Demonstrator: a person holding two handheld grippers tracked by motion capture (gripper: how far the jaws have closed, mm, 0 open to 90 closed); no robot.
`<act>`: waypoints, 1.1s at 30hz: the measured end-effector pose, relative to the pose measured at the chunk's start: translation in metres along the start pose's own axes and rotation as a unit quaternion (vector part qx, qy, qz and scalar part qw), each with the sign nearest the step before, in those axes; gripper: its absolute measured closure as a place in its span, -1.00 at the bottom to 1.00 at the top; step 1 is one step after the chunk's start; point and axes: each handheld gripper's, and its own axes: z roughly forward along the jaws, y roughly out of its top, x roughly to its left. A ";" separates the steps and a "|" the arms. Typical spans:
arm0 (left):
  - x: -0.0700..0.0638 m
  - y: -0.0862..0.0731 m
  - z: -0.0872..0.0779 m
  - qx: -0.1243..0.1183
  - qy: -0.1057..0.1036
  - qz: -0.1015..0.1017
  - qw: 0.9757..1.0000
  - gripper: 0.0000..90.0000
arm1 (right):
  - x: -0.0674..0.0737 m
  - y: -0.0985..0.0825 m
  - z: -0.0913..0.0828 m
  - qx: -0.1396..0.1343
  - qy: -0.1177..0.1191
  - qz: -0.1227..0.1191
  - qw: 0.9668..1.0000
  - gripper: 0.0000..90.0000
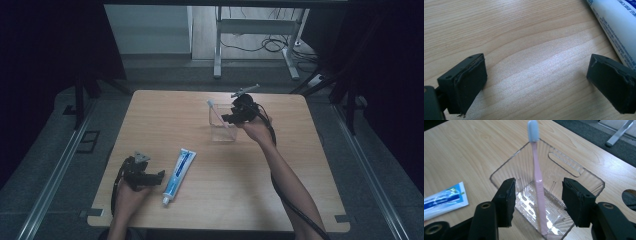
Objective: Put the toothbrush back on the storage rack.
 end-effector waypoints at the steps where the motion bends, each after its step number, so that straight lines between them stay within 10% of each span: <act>1: 0.000 0.000 0.000 0.001 0.000 0.000 1.000 -0.93 | 0.001 0.000 -0.002 -0.001 0.002 -0.002 1.000 -0.05; 33: 0.000 0.000 0.000 0.001 0.000 0.000 1.000 -0.93 | 0.018 -0.044 -0.046 -0.003 0.029 -0.029 0.999 -0.71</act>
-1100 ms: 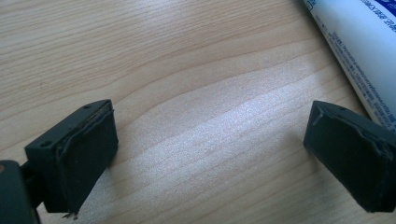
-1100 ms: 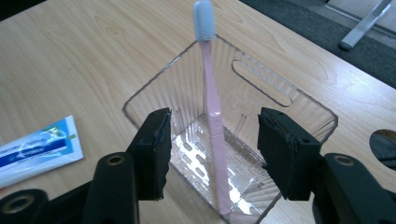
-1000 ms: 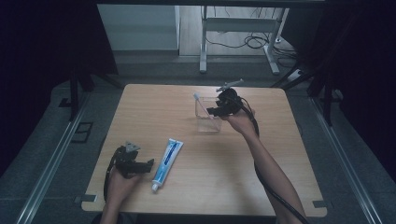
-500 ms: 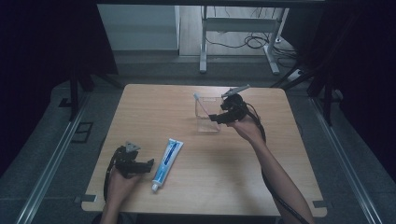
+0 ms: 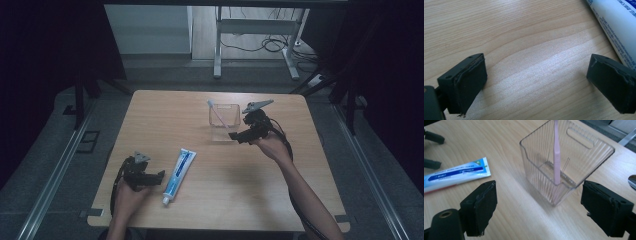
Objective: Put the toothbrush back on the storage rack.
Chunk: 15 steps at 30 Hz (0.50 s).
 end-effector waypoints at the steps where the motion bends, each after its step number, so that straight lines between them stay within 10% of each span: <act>1: 0.000 0.000 0.000 0.000 0.000 0.000 1.000 -0.93 | 0.001 -0.003 -0.003 -0.001 0.001 0.000 1.000 -0.74; 15: 0.000 0.000 0.000 0.000 0.000 0.002 1.000 -0.93 | 0.005 -0.022 -0.021 0.003 -0.008 -0.006 1.000 -0.93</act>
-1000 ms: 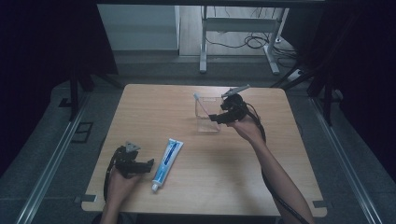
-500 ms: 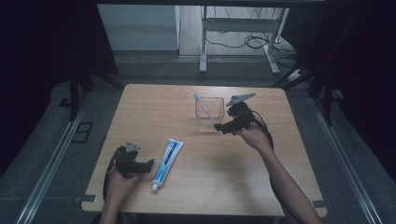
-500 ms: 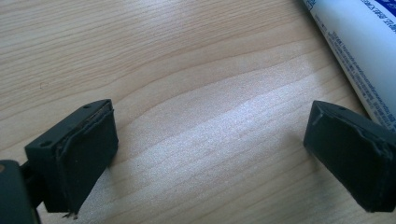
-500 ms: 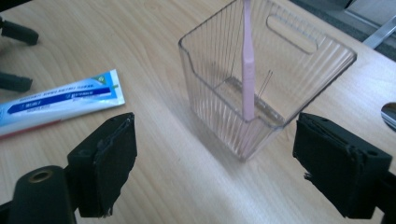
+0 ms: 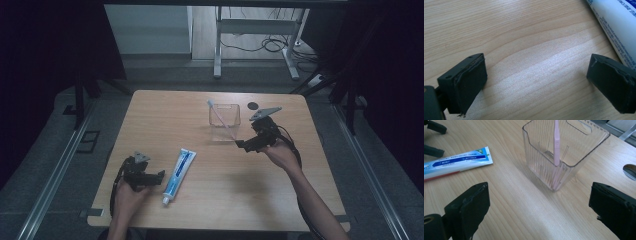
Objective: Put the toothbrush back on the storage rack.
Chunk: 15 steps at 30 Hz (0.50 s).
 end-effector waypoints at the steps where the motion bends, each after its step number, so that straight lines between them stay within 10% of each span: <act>1: 0.000 0.000 0.000 0.000 0.000 0.000 1.000 -0.93 | 0.000 -0.001 -0.001 -0.001 -0.001 -0.001 1.000 -0.93; 15: -0.001 0.001 0.001 -0.002 0.004 -0.009 1.000 -0.93 | 0.005 -0.026 -0.017 -0.003 -0.013 -0.011 1.000 -0.90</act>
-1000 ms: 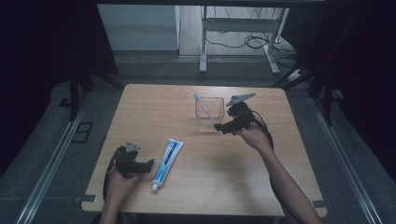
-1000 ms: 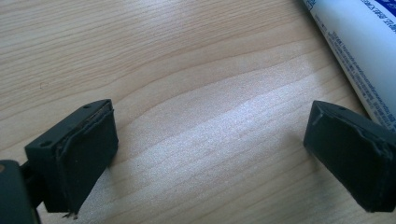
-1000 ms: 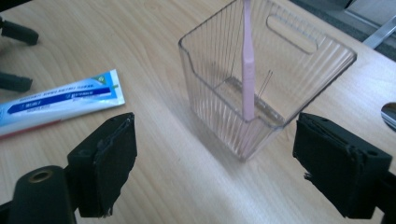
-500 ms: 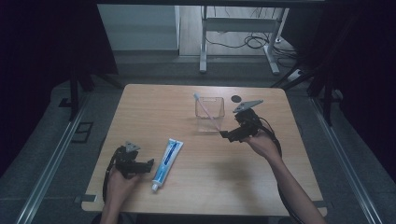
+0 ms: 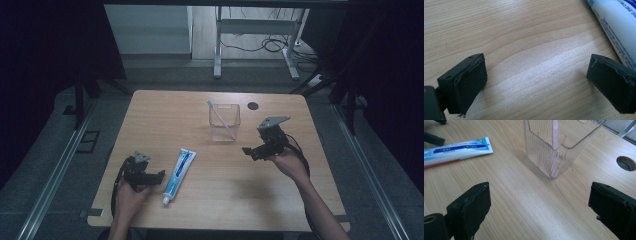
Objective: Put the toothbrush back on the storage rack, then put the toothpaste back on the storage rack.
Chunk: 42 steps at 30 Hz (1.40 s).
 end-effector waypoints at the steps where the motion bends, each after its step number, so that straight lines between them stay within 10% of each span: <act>1: 0.000 0.000 0.000 0.000 0.000 0.000 1.000 -0.93 | 0.000 -0.003 -0.001 -0.001 0.000 0.001 1.000 -0.90; 42: -0.003 -0.001 -0.002 -0.004 -0.005 0.005 1.000 -0.90 | 0.005 -0.132 0.013 0.018 -0.011 0.056 0.998 -0.80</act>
